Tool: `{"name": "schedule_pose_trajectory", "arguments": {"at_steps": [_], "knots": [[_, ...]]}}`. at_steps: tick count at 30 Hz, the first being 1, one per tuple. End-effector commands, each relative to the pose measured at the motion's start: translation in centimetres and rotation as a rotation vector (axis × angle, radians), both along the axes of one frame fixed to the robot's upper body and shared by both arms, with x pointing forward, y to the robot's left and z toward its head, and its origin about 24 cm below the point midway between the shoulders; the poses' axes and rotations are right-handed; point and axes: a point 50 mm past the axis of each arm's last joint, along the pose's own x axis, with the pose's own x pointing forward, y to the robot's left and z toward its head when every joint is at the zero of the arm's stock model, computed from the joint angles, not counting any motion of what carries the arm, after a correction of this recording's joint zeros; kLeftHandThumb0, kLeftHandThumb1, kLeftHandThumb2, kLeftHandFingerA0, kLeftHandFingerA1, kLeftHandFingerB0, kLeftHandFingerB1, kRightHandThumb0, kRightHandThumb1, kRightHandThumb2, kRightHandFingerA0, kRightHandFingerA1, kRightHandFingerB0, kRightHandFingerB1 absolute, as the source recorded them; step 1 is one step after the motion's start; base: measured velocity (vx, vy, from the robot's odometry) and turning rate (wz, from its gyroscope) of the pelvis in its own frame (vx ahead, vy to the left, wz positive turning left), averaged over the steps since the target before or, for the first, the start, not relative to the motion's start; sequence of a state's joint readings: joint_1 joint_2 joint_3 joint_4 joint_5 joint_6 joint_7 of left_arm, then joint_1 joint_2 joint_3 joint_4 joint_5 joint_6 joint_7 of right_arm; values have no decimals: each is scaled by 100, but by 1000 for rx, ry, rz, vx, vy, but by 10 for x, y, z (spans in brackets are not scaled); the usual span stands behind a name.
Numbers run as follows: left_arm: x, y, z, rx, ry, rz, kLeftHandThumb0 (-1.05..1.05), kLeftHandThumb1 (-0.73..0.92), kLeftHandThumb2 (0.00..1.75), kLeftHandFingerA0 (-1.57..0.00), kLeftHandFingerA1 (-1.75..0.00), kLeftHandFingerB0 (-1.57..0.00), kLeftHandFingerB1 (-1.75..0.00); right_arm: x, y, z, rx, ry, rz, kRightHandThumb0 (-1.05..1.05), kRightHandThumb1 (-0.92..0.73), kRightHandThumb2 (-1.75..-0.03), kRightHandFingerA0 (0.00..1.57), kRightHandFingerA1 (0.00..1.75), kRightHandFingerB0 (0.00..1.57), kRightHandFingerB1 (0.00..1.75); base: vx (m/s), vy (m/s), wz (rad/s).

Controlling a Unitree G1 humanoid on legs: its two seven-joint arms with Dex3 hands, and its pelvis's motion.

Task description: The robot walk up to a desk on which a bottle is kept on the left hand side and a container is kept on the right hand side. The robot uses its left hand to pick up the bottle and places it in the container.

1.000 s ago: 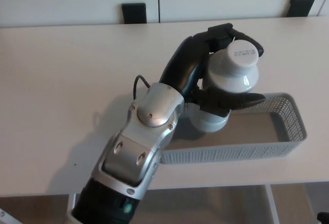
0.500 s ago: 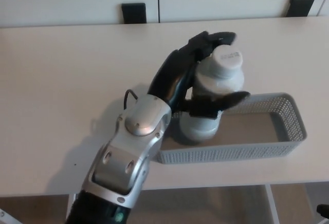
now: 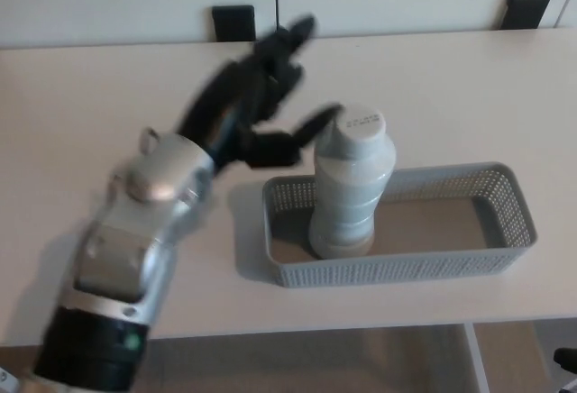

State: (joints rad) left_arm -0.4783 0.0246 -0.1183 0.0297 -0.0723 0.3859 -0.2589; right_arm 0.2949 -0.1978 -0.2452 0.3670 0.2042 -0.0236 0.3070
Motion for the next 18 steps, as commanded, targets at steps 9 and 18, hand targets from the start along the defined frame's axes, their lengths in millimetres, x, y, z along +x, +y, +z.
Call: {"name": "schedule_pose_trajectory", "arguments": {"at_steps": [9, 18], "knots": [[-43, 96, 177, -55, -510, -25, -92, 66, 61, 0, 0, 0, 0, 11, -9, 8, -22, -6, -4, -33, -55, -56, 56, 52, 61, 54, 0, 0, 0], [-99, 215, 138, -65, -462, 335, -85, 55, 91, 0, -7, 0, -5, -8, -9, 2, -55, 54, 34, -33, -57, -56, 56, 52, 60, 53, 0, 0, 0]]}}
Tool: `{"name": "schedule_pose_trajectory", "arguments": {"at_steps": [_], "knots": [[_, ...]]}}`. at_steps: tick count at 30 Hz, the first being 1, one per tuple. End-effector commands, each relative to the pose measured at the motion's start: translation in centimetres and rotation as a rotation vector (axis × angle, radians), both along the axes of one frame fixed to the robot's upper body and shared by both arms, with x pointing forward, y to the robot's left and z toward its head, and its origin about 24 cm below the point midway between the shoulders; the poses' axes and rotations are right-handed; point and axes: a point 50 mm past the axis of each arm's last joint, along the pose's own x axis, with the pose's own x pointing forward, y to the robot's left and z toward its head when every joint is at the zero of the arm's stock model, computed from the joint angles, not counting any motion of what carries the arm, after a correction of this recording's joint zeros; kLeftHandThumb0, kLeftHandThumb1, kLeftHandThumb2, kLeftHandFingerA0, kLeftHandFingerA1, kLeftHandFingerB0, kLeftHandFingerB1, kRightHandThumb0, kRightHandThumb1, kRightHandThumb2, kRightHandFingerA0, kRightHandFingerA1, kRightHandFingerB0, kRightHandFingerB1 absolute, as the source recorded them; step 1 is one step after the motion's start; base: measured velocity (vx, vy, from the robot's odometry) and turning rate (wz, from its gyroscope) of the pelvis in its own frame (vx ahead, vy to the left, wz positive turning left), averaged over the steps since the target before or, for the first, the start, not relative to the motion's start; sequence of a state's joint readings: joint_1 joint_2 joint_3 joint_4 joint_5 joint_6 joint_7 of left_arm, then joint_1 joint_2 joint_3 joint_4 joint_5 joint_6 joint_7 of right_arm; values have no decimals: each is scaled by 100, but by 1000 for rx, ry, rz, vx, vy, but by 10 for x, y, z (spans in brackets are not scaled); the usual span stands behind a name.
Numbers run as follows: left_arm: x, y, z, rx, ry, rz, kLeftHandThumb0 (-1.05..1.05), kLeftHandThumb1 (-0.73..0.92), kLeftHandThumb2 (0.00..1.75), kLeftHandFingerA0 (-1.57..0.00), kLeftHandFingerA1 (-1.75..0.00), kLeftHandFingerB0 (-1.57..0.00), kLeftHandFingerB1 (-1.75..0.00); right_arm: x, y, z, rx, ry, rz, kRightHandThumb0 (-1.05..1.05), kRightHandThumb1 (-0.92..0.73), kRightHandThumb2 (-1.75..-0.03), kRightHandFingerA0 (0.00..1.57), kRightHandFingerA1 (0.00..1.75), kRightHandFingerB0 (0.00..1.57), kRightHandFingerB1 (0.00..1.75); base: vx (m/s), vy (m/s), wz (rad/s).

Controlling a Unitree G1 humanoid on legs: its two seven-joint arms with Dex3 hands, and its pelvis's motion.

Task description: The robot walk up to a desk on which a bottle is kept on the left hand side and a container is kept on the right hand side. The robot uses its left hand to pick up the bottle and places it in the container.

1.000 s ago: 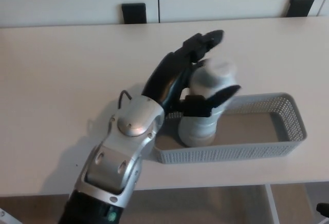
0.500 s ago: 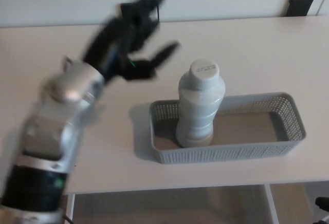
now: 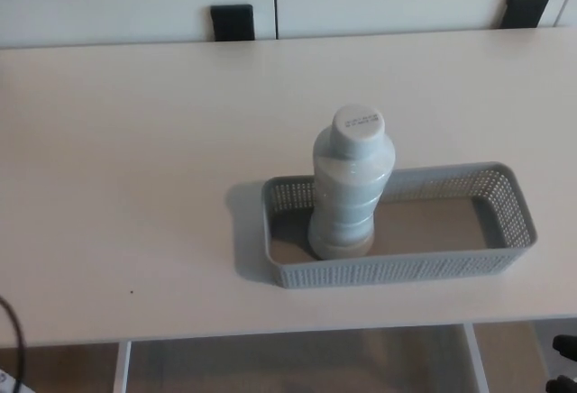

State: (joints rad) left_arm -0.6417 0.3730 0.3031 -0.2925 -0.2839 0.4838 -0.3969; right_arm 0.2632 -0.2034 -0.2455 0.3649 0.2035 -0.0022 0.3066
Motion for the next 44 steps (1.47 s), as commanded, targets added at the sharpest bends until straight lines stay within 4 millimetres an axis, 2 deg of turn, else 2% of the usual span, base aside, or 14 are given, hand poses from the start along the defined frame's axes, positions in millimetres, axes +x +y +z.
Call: {"name": "schedule_pose_trajectory", "arguments": {"at_steps": [1, 4, 5, 10, 12, 18, 20, 21, 22, 23, 24, 25, 29, 44], "knots": [[-68, 114, -26, -113, 59, 234, -85, 55, 91, 0, -7, 0, -5, -21, -9, -3, -59, 73, 33, -33, -57, -56, 56, 52, 60, 53, 0, 0, 0], [-94, 183, -95, -207, 316, 541, -74, 51, 89, -2, -16, -3, -19, -34, -13, -8, -55, 114, 27, -33, -56, -56, 56, 50, 61, 52, 0, 0, 0], [-102, 195, -110, -215, 369, 599, -75, 63, 59, -4, -32, -4, -25, -36, -13, -9, -53, 119, 24, -33, -55, -56, 56, 51, 61, 52, 0, 0, 0], [-116, 211, -131, -239, 443, 687, -77, 58, 59, -11, -47, -15, -31, -38, -14, -10, -56, 127, 26, -37, -55, -56, 56, 51, 61, 52, 0, 0, 0], [-175, 242, -208, -346, 700, 942, -81, 66, 60, -11, -80, -17, -59, -45, -17, -12, -66, 141, 19, -37, -56, -56, 55, 52, 61, 53, 0, 0, 0], [-234, 234, -282, -367, 981, 1068, -79, 50, 86, -6, -72, -14, -63, -52, -22, -14, -59, 147, 3, -37, -55, -56, 55, 54, 62, 55, 0, 0, 0], [-273, 211, -333, -494, 1181, 1143, -62, 59, 57, -38, -91, -54, -79, -52, -22, -13, -71, 149, -13, -33, -56, -56, 58, 54, 62, 53, 0, 0, 0], [-280, 205, -341, -503, 1238, 1147, -68, 48, 94, -37, -76, -54, -79, -51, -23, -13, -75, 150, -17, -34, -57, -57, 57, 53, 62, 52, 0, 0, 0], [-283, 202, -345, -501, 1268, 1145, -68, 48, 94, -37, -76, -54, -79, -51, -24, -13, -77, 150, -18, -34, -57, -57, 57, 53, 62, 52, 0, 0, 0], [-286, 198, -349, -534, 1288, 1140, -54, 66, 58, -20, -79, -20, -71, -50, -23, -14, -78, 152, -21, -31, -56, -56, 58, 52, 62, 52, 0, 0, 0], [-289, 195, -353, -561, 1299, 1137, -54, 66, 58, -20, -79, -20, -71, -50, -23, -14, -78, 154, -24, -31, -56, -56, 58, 52, 62, 52, 0, 0, 0], [-293, 189, -359, -454, 1369, 1115, -71, 71, 62, -61, -97, -44, -78, -50, -23, -13, -77, 152, -21, -32, -57, -56, 56, 52, 62, 52, 0, 0, 0], [-296, 183, -363, -246, 1455, 1064, -71, 71, 62, -61, -97, -44, -78, -51, -23, -13, -77, 147, -9, -33, -57, -56, 56, 52, 62, 52, 0, 0, 0], [-306, 182, -367, -250, 1461, 1079, -71, 71, 62, -61, -97, -44, -78, -49, -22, -13, -84, 152, 8, -33, -57, -56, 56, 52, 62, 52, 0, 0, 0]]}}
